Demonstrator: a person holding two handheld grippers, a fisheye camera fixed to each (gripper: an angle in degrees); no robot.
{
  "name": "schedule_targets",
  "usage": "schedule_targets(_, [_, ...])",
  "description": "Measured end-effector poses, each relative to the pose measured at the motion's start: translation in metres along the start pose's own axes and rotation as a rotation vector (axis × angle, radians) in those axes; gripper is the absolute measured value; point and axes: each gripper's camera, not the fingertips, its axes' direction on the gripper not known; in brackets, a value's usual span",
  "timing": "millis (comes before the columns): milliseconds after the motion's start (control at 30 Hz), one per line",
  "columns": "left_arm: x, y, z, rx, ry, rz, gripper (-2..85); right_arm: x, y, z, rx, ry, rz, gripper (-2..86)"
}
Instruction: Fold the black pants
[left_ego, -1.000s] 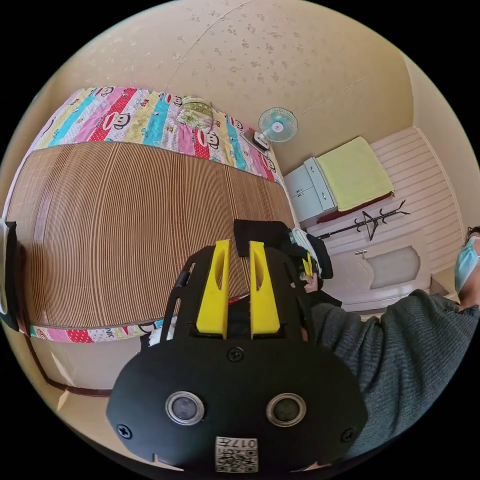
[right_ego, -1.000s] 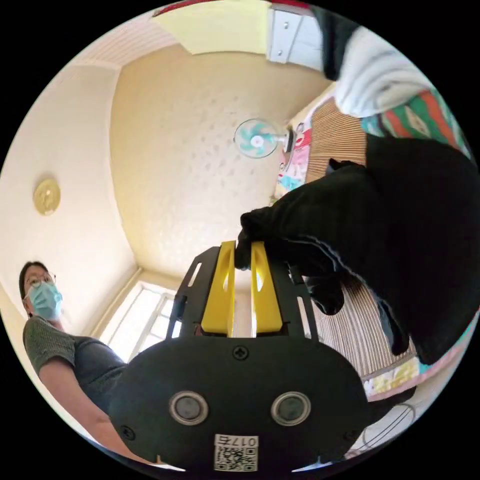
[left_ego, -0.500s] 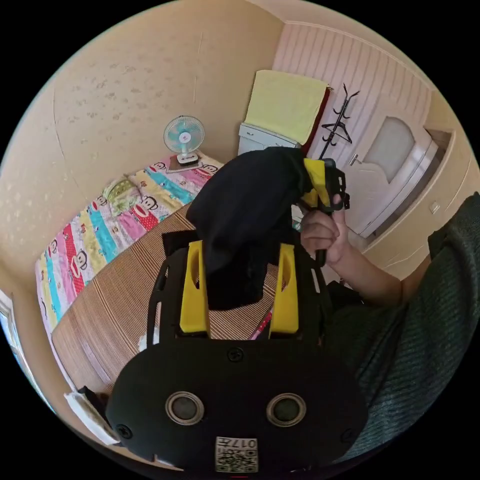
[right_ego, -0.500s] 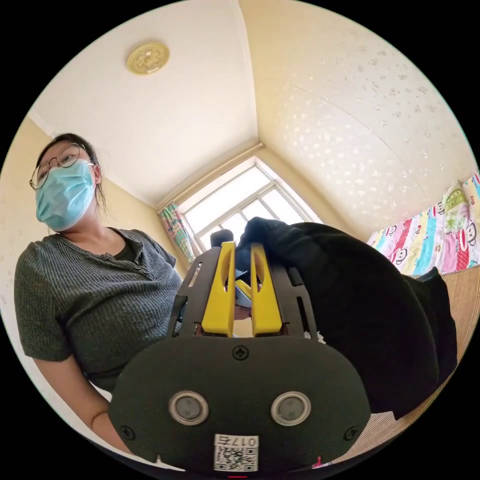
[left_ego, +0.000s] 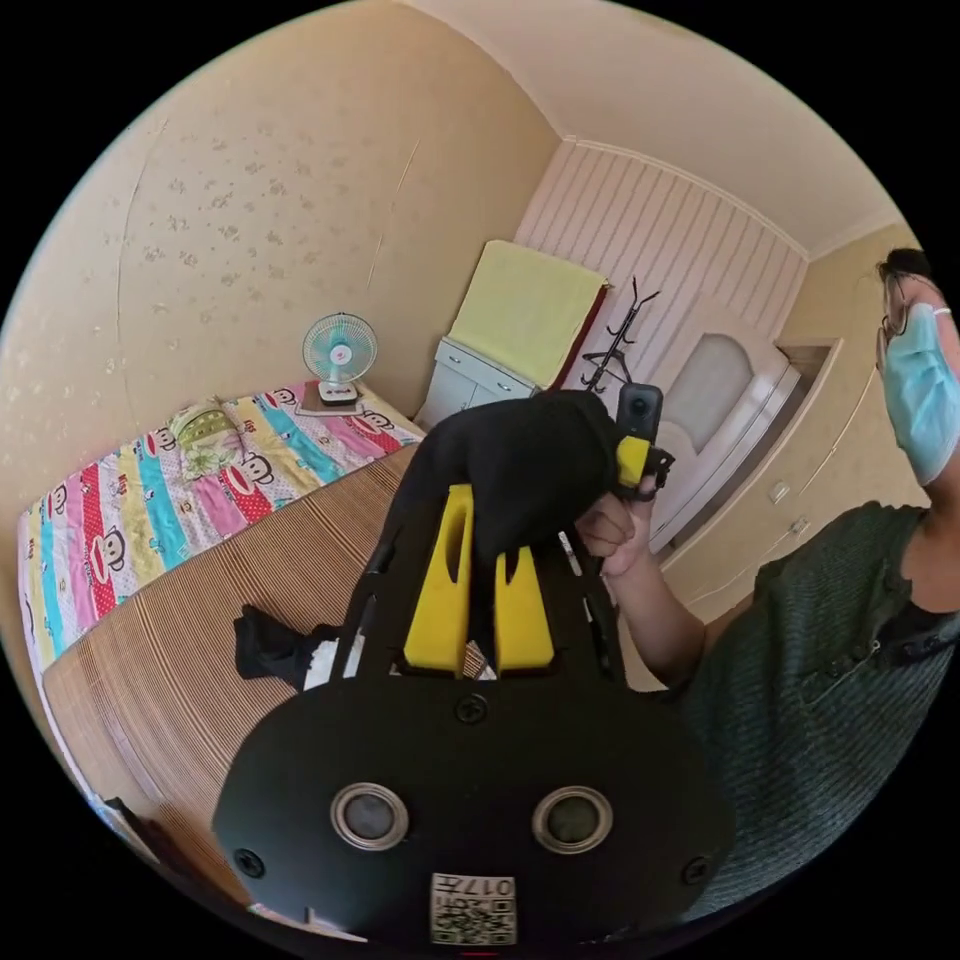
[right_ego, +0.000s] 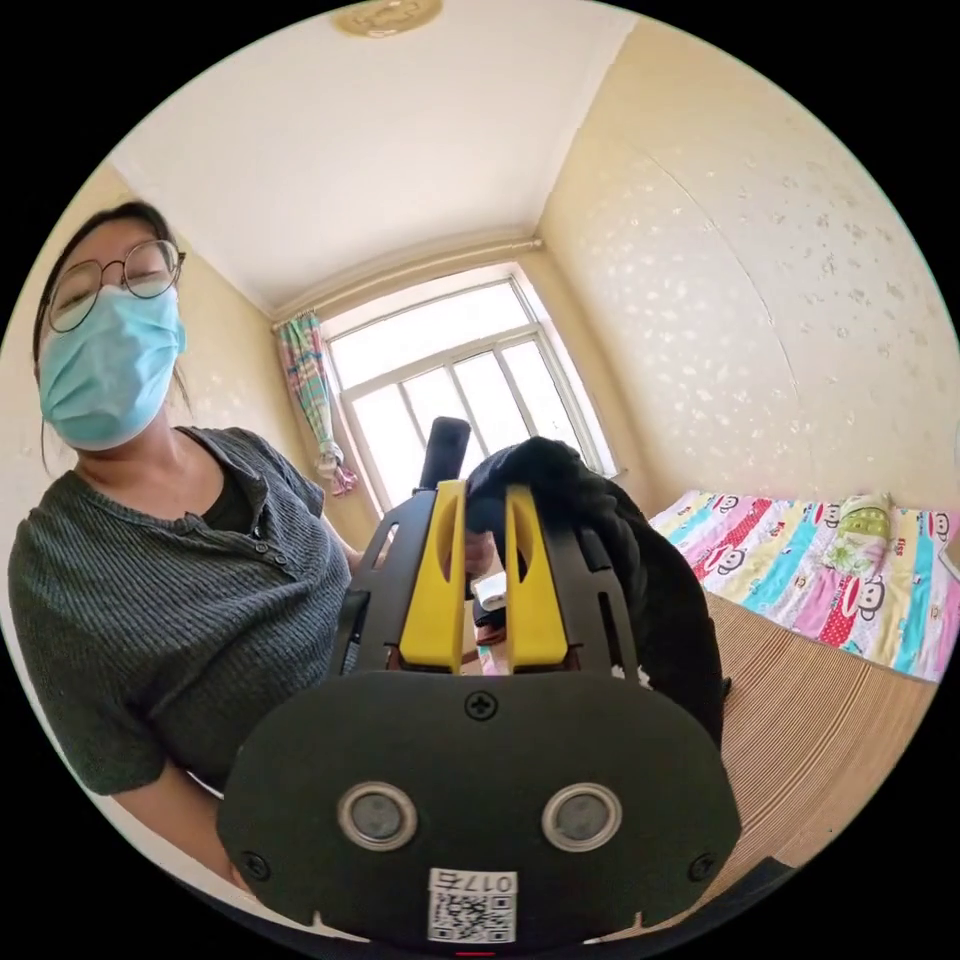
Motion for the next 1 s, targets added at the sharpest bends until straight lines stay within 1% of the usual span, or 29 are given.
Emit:
schedule_targets(100, [-0.009, -0.029, -0.039, 0.093, 0.055, -0.021, -0.5, -0.01, 0.006, 0.003, 0.052, 0.095, -0.067, 6.9])
schedule_targets(200, [-0.008, -0.052, -0.081, 0.184, 0.095, 0.001, -0.5, -0.018, 0.038, 0.0, 0.107, 0.259, -0.076, 6.9])
schedule_targets(267, [-0.008, -0.064, -0.103, 0.239, 0.137, 0.008, -0.5, -0.016, 0.078, 0.004, 0.111, 0.423, -0.014, 8.1])
schedule_targets(367, [-0.005, -0.084, -0.128, 0.309, 0.164, 0.005, -0.5, -0.007, 0.135, 0.024, 0.068, 0.541, 0.05, 11.1])
schedule_targets(400, [-0.002, -0.093, -0.135, 0.328, 0.16, 0.013, -0.5, -0.003, 0.146, 0.031, 0.052, 0.556, 0.068, 11.8])
schedule_targets(467, [0.004, -0.108, -0.142, 0.35, 0.15, 0.022, -0.5, 0.022, 0.187, 0.068, -0.024, 0.612, 0.18, 15.5])
schedule_targets(533, [0.011, -0.124, -0.15, 0.375, 0.146, 0.02, -0.5, 0.04, 0.208, 0.104, -0.061, 0.587, 0.249, 18.1])
schedule_targets(567, [0.015, -0.134, -0.155, 0.395, 0.148, 0.016, -0.5, 0.045, 0.213, 0.13, -0.089, 0.556, 0.246, 18.7])
schedule_targets(633, [0.023, -0.15, -0.163, 0.416, 0.146, 0.005, -0.5, 0.044, 0.211, 0.167, -0.121, 0.566, 0.171, 19.6])
schedule_targets(700, [0.034, -0.17, -0.177, 0.45, 0.14, -0.014, -0.4, 0.039, 0.202, 0.198, -0.129, 0.663, 0.087, 22.0])
schedule_targets(733, [0.037, -0.175, -0.181, 0.455, 0.141, -0.013, -0.4, 0.037, 0.195, 0.213, -0.124, 0.758, 0.041, 23.3])
schedule_targets(767, [0.044, -0.185, -0.19, 0.463, 0.147, -0.009, -0.4, 0.036, 0.187, 0.224, -0.102, 0.843, 0.001, 24.0])
schedule_targets(900, [0.065, -0.209, -0.229, 0.512, 0.175, 0.008, -0.3, 0.033, 0.151, 0.238, -0.04, 0.93, -0.12, 23.4])
schedule_targets(933, [0.068, -0.211, -0.235, 0.521, 0.174, 0.014, -0.2, 0.028, 0.135, 0.234, -0.003, 0.93, -0.151, 21.6])
schedule_targets(1000, [0.075, -0.218, -0.266, 0.549, 0.167, 0.027, -0.2, 0.013, 0.115, 0.219, 0.098, 0.889, -0.234, 13.2])
